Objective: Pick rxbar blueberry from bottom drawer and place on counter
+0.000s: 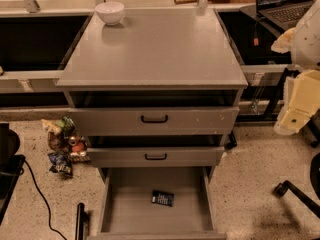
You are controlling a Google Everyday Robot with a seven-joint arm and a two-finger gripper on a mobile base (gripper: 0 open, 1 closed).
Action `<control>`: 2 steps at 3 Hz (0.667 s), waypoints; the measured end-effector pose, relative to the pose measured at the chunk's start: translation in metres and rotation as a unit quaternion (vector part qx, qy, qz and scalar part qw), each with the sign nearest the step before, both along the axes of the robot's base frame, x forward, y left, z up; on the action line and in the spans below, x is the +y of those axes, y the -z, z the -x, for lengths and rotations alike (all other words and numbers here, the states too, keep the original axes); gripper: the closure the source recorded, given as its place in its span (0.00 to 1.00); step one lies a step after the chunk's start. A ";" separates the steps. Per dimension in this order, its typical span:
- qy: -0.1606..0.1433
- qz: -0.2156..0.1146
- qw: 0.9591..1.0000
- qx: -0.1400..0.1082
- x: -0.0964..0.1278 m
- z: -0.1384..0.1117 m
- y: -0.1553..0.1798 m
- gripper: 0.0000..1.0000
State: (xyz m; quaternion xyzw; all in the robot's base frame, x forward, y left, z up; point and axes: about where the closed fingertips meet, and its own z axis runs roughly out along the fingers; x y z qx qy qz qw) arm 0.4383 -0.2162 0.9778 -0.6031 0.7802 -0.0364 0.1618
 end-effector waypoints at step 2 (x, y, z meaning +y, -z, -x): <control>-0.017 -0.027 0.999 0.014 0.005 -0.005 0.035 0.00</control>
Offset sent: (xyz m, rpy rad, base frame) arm 0.0132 0.0121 -0.0995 0.1484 0.0979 0.0903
